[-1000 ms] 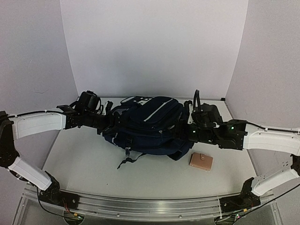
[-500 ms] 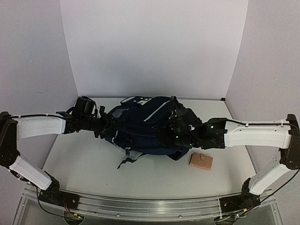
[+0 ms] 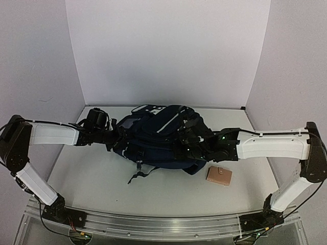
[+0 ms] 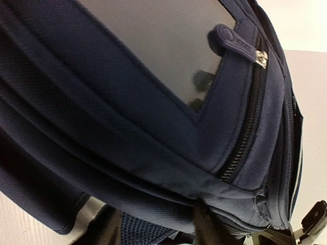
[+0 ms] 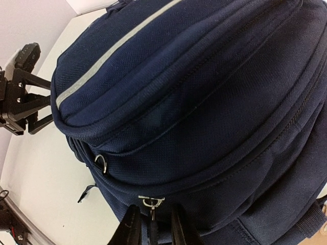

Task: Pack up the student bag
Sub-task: Zip the student bag at the center of the board.

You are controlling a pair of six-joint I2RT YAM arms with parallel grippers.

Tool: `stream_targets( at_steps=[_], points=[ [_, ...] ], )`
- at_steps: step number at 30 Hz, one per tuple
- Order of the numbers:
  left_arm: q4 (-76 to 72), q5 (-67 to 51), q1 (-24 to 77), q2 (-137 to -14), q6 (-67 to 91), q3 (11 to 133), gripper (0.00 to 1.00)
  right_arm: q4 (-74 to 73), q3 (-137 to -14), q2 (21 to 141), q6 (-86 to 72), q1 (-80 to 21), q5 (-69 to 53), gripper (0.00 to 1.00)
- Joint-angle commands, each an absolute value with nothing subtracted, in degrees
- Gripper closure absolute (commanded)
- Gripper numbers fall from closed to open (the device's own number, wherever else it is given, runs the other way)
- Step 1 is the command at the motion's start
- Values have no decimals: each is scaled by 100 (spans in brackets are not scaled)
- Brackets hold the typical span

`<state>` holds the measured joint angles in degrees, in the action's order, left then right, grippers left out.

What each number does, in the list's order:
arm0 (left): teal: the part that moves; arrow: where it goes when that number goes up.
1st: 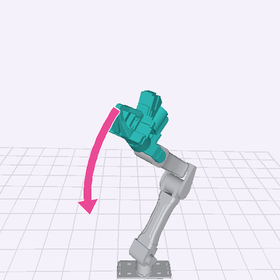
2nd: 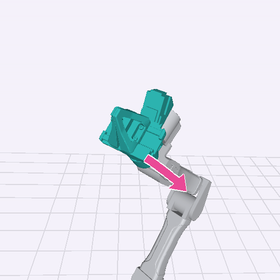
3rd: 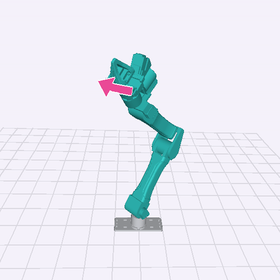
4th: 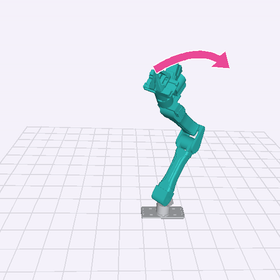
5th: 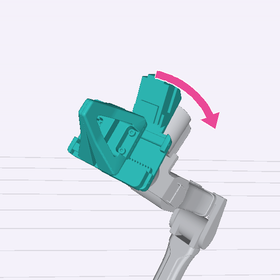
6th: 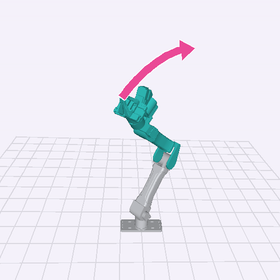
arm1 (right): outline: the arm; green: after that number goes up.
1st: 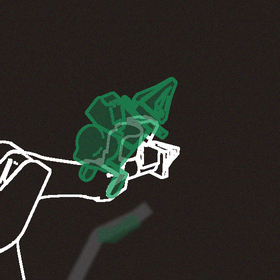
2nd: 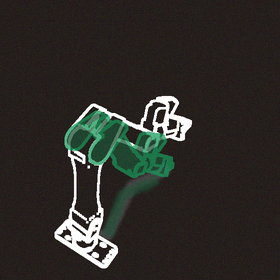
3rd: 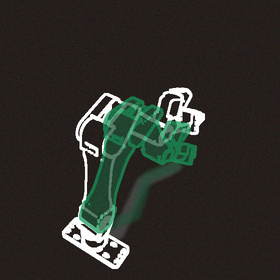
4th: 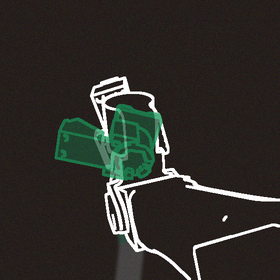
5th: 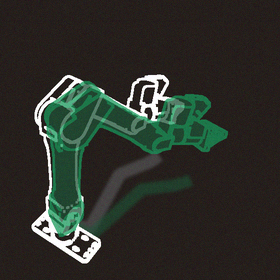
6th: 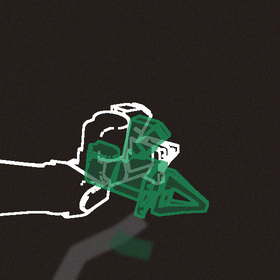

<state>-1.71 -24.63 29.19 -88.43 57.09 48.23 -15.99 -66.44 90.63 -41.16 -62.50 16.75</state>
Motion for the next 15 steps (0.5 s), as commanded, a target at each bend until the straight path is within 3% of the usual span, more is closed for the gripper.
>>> stream_targets(
  at_steps=[1,7,15],
  points=[
    [-676,-2290,2863,-9098,5819,4901,68,-1626,-6833,9061,-4102,-6247,1882,92],
    [-1050,-1990,2764,-9459,5845,5024,97,-1645,-6609,8649,-4039,-6118,1973,98],
    [-1323,-2102,2267,-10091,5649,5503,100,-1621,-6108,8076,-3891,-5260,1257,100]
  ],
)
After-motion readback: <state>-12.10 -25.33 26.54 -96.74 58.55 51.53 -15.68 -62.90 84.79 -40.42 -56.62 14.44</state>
